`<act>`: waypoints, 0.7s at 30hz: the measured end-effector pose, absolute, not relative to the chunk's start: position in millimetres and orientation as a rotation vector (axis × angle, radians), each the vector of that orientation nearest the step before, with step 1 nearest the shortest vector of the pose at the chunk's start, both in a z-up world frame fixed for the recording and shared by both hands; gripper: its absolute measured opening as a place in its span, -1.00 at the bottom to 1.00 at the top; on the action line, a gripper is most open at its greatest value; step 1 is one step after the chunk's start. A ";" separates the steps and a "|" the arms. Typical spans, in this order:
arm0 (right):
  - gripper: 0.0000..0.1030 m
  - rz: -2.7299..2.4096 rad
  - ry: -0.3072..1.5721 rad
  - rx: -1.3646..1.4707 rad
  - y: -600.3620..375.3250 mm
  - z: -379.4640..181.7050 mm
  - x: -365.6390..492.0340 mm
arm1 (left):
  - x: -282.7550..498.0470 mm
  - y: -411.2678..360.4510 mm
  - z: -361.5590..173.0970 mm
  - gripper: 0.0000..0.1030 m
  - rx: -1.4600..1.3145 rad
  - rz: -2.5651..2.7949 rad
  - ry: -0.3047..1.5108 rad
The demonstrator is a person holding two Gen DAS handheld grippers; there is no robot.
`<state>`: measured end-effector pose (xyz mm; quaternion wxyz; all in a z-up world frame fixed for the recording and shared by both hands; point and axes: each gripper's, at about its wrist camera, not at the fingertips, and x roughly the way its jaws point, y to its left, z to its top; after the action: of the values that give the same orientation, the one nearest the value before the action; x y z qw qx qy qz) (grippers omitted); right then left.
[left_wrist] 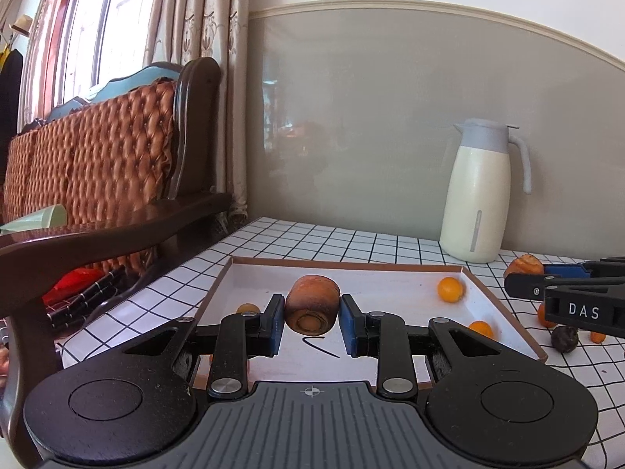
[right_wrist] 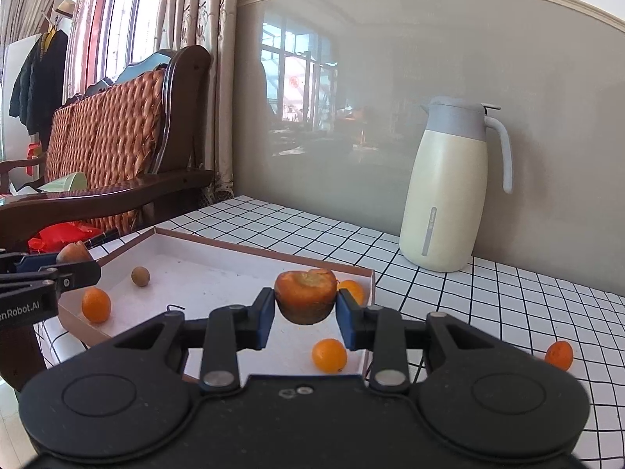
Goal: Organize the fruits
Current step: 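Carry both held fruit pieces over the cardboard box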
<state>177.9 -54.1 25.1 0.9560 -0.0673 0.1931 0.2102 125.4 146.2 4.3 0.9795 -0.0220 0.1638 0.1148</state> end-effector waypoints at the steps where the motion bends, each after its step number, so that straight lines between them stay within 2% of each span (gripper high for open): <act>1: -0.52 0.430 0.394 -0.128 -53.1 25.2 179.8 | 126.0 149.1 3.3 -0.41 -0.046 0.234 0.332; 21: -0.52 0.417 0.413 -0.135 -35.7 20.4 203.4 | 159.5 182.0 -1.6 -0.41 -0.071 0.253 0.344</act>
<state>203.4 -35.7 20.4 0.9550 -0.0665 0.2033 0.2052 159.5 182.0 -1.6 0.9767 -0.0351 0.1707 0.1256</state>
